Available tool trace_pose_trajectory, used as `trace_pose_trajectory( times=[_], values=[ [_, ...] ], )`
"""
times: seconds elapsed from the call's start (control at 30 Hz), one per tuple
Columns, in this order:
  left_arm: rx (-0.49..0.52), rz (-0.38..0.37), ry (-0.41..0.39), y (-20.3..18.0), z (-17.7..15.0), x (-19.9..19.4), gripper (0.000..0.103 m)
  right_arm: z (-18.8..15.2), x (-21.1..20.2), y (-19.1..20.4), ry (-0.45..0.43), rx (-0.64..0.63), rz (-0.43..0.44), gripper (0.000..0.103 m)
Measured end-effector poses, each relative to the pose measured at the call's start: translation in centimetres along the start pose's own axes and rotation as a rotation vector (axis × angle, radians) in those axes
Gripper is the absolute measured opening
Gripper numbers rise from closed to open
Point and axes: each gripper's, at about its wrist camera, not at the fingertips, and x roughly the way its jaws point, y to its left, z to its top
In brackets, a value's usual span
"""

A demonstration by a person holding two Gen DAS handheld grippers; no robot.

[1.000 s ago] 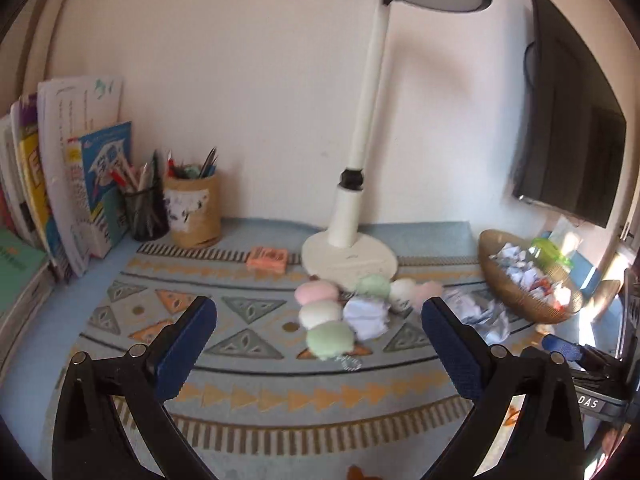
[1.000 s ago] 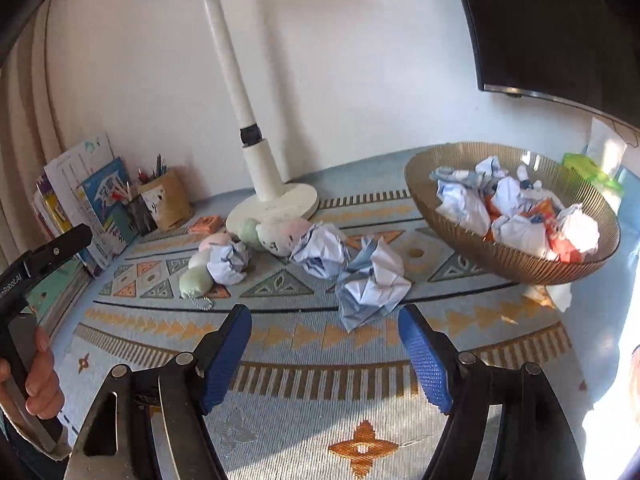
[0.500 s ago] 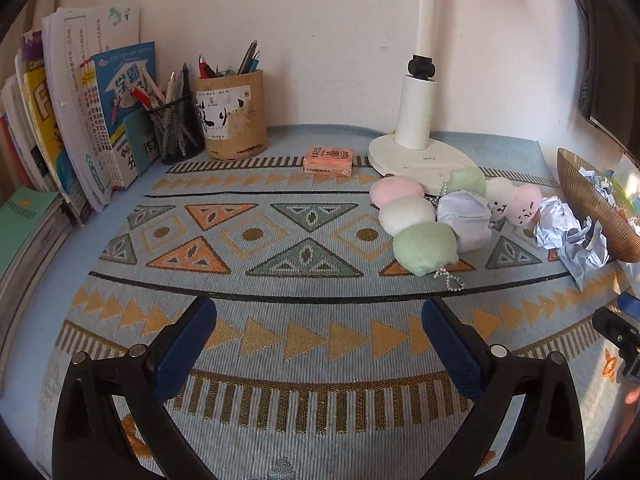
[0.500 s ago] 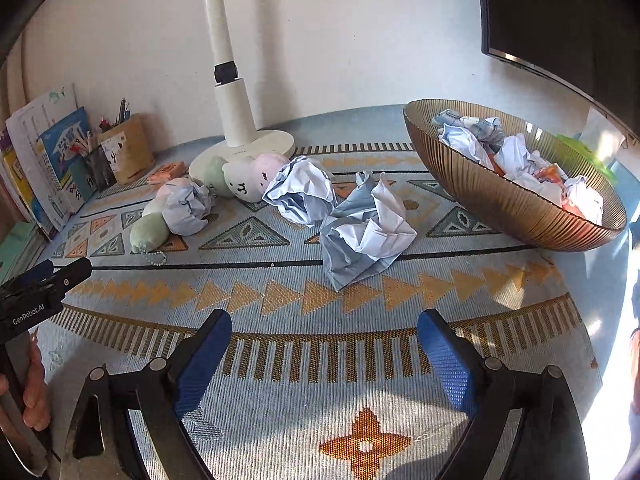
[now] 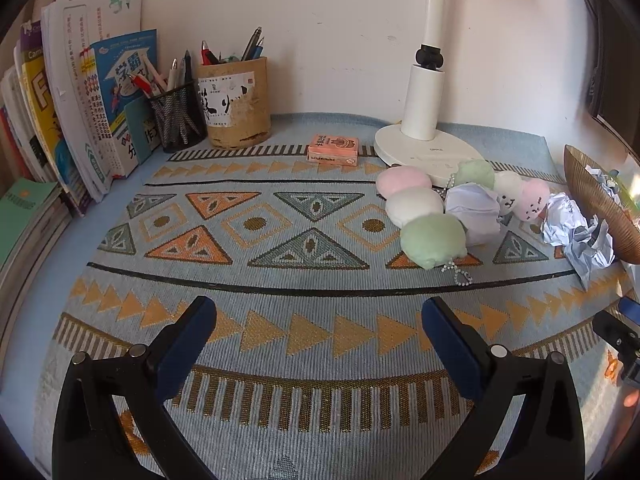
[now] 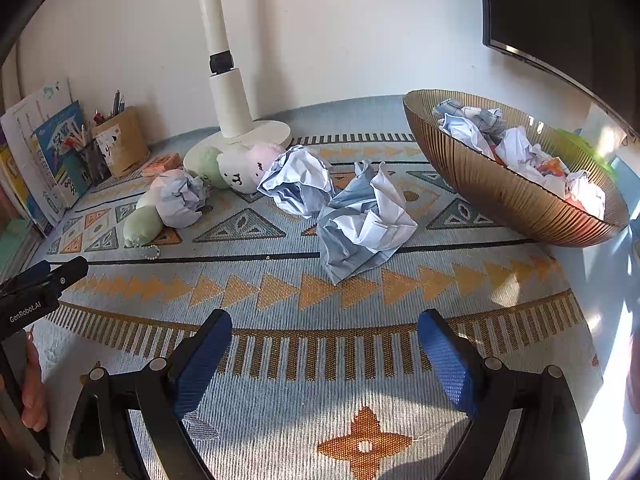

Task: Organize objects
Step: 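Move both open tools from the bowl back toward the pile, then grasp the pastel plush ball chain with the left tool while the right tool grasps a paper ball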

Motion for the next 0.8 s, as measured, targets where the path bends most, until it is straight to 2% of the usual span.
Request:
trace_pose_trajectory(
  times=[0.43, 0.53, 0.57, 0.6, 0.67, 0.7, 0.73, 0.8],
  values=[
    [0.001, 0.002, 0.006, 0.1, 0.0, 0.1, 0.102, 0.0, 0.1, -0.1, 0.005, 0.002, 0.0, 0.093],
    [0.005, 0.0, 0.007, 0.0, 0.0, 0.1, 0.102, 0.1, -0.6, -0.1, -0.018, 0.0, 0.004, 0.093],
    [0.014, 0.002, 0.01, -0.2, 0.0, 0.2, 0.102, 0.4, -1.0, -0.1, -0.01, 0.013, 0.052, 0.093],
    [0.037, -0.004, 0.019, -0.5, 0.2, 0.3, 0.102, 0.8, -1.3, -0.2, 0.009, 0.054, 0.143, 0.093],
    [0.124, -0.048, 0.048, -1.5, 0.9, 0.5, 0.102, 2.0, -1.8, 0.0, 0.041, 0.137, 0.331, 0.093],
    [0.172, -0.068, 0.053, -2.0, 1.4, 0.4, 0.102, 2.9, -1.9, 0.4, 0.052, 0.157, 0.391, 0.093],
    [0.199, -0.087, 0.048, -2.4, 2.1, 0.4, 0.102, 3.8, -1.8, 1.1, 0.06, 0.167, 0.425, 0.093],
    [0.225, -0.169, 0.053, -3.0, 3.1, 0.7, 0.102, 5.5, -0.7, 2.6, 0.087, 0.183, 0.438, 0.093]
  ],
)
